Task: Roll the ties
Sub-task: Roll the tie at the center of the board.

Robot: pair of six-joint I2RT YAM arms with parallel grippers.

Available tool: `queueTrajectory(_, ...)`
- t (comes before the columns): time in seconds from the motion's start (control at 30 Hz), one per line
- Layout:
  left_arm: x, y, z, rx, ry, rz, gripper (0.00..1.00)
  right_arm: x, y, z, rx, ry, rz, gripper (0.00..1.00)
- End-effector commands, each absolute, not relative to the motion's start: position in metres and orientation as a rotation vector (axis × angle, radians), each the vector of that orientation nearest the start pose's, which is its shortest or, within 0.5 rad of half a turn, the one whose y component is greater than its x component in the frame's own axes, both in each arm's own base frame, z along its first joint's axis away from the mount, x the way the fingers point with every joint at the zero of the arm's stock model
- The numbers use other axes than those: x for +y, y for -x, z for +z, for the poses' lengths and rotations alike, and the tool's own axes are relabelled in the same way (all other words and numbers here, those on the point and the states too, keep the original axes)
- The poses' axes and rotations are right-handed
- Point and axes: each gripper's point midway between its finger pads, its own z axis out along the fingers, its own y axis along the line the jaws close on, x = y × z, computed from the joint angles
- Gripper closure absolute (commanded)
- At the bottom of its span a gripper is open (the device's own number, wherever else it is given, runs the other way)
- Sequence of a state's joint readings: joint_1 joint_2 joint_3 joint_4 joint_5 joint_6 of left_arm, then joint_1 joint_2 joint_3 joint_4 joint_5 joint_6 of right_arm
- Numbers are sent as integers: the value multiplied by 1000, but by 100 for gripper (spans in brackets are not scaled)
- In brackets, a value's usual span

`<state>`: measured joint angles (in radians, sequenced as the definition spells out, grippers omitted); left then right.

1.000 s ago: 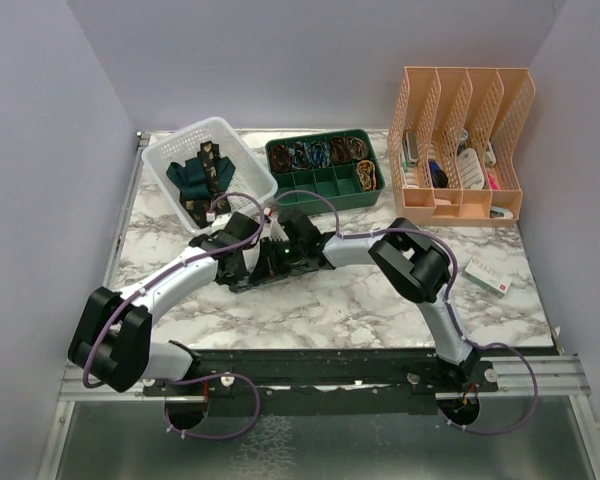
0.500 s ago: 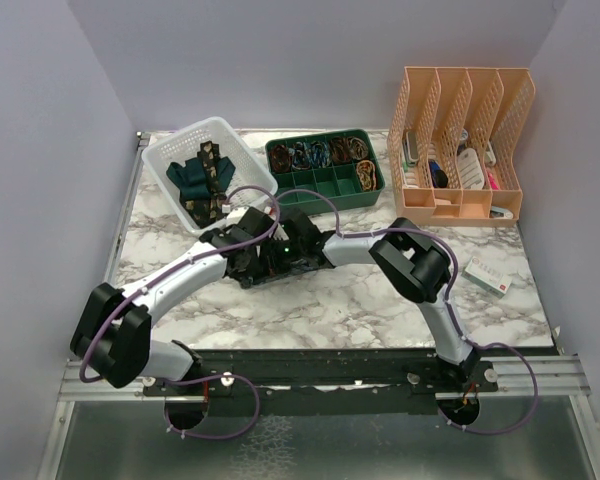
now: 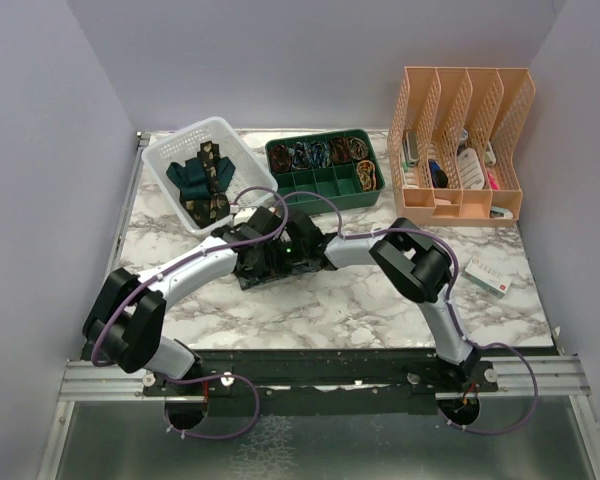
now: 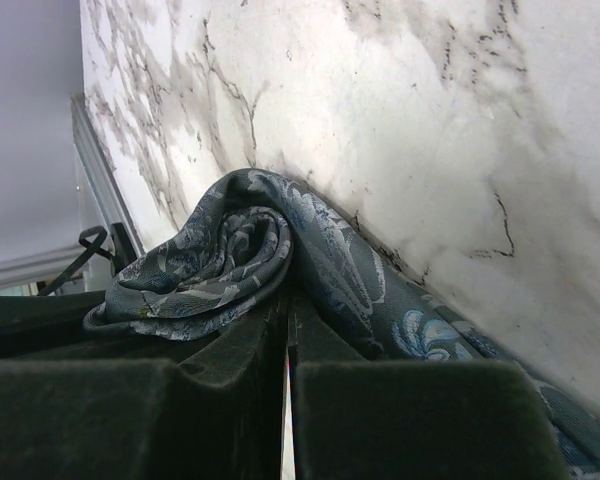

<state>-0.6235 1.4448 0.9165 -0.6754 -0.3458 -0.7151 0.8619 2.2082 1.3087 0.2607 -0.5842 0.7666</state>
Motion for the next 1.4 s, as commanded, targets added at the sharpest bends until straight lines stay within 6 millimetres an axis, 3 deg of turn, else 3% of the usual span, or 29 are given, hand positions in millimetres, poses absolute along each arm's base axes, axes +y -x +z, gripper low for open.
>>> queueTrajectory(0.0, -148, -261, 59, 2624, 222, 59, 100, 473, -249, 45, 2462, 488, 1438, 90)
queueTrajectory(0.33, -146, -266, 55, 2623, 199, 109, 100, 443, -260, 56, 2453, 382, 1217, 87)
queueTrajectory(0.57, -156, -270, 54, 2631, 153, 99, 99, 399, -271, 41, 2490, 219, 950, 88)
queueTrajectory(0.7, -165, -271, 53, 2643, 122, 76, 91, 382, -281, 49, 2436, 172, 914, 87)
queueTrajectory(0.77, -169, -272, 53, 2647, 97, 72, 80, 374, -285, 49, 2436, 158, 880, 87)
queueTrajectory(0.97, -181, -272, 50, 2661, 31, 46, 59, 357, -292, 51, 2424, 119, 856, 87)
queueTrajectory(1.2, -202, -277, 58, 2657, 15, -75, 50, 337, -301, 51, 2422, 62, 841, 87)
queueTrajectory(1.37, -213, -283, 77, 2606, 41, -168, 41, 346, -296, 65, 2375, 129, 982, 87)
